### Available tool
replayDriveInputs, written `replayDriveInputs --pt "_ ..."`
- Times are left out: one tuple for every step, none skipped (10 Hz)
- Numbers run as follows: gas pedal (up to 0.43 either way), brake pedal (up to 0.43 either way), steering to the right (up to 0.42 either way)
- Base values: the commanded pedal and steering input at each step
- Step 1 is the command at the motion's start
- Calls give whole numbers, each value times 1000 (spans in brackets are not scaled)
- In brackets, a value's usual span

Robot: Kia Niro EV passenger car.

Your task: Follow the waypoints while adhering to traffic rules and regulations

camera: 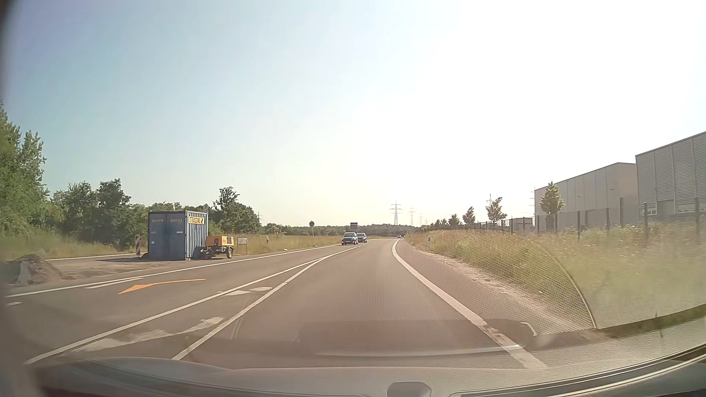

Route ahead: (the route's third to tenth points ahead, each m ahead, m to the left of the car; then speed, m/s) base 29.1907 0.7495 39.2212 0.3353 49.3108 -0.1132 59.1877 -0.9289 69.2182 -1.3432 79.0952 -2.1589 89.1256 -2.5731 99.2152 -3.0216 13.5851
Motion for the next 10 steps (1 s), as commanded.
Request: replayDriveInputs --pt "169 18 5" --pt "169 18 5" --pt "169 12 4" --pt "169 18 3" --pt "169 18 3" --pt "169 18 3" --pt "169 18 3" --pt "169 18 3" --pt "169 18 3" --pt "169 18 4"
